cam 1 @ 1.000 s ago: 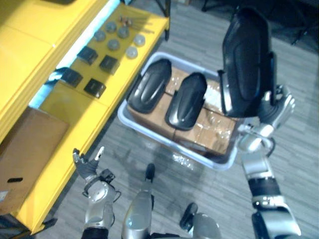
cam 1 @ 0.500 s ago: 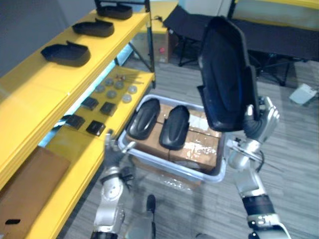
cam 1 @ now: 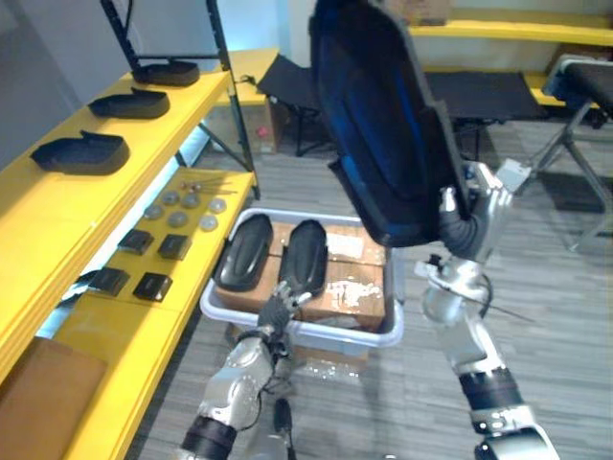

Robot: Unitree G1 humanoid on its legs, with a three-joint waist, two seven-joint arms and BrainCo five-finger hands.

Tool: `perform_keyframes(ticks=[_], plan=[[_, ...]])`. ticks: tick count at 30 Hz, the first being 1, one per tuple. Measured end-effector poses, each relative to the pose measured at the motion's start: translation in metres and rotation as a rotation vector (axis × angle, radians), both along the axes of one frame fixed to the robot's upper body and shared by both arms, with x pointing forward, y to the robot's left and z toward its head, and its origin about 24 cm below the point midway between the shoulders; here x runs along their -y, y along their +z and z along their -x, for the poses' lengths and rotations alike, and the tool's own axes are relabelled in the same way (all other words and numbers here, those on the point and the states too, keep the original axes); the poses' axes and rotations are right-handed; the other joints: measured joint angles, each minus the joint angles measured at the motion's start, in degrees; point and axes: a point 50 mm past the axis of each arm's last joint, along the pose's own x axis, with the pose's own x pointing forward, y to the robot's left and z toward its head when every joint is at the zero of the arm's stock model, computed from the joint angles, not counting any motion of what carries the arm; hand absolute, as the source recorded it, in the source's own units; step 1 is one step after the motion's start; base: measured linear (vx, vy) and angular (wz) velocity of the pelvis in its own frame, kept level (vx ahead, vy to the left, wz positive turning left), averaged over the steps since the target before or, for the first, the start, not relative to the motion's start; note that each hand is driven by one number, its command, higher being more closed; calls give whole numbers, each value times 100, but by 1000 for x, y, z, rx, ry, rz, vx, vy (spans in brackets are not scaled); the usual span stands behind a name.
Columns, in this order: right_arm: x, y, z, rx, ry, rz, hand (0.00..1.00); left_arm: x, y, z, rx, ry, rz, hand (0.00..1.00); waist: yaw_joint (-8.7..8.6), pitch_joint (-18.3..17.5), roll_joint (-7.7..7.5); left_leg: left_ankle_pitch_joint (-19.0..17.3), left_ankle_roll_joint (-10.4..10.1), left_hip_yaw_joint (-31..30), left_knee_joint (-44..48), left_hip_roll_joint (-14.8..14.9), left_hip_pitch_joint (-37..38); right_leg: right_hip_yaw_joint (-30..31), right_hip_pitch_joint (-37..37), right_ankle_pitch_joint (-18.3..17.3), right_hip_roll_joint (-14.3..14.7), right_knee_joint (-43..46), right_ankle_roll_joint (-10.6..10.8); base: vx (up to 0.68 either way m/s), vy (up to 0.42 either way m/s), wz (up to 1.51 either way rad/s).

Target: Walk over and take plastic housings, then place them on the shelf

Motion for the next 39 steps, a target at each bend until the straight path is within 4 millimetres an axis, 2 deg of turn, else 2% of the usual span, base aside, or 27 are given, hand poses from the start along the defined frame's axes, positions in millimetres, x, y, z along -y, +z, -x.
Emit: perform_keyframes(ticks=[7,13,23,34,39], plan=[[-11,-8,2,-30,69,32,100,0,7,-11,35,73,-53,0,-8,-135,-76,-2,16,52,0,-2,5,46,5,59,-2,-13,3,-1,-3,-3],[-20,-24,1,-103,101,41,100,2,15,-19,73,99,-75,0,-30,-144,-91,-14,6,73,-1,1,28,114,-2,60,-3,-17,-4,-32,1,-3],[-33,-40,2,-169,148,39,100,14,30,-25,151,62,79,0,-74,-229,-226,-14,6,72,0,-5,33,117,-8,41,-12,-31,-34,-16,2,0],[-32,-47,3,-199,133,56,100,22,55,-23,254,-29,259,0,-105,-230,-226,-15,5,71,0,-5,35,113,-5,40,-13,-38,-33,0,0,0],[-32,-48,3,-203,133,57,100,22,55,-22,256,-30,260,0,-118,-230,-226,-15,5,70,0,-5,35,112,-4,40,-13,-38,-33,0,0,0]])
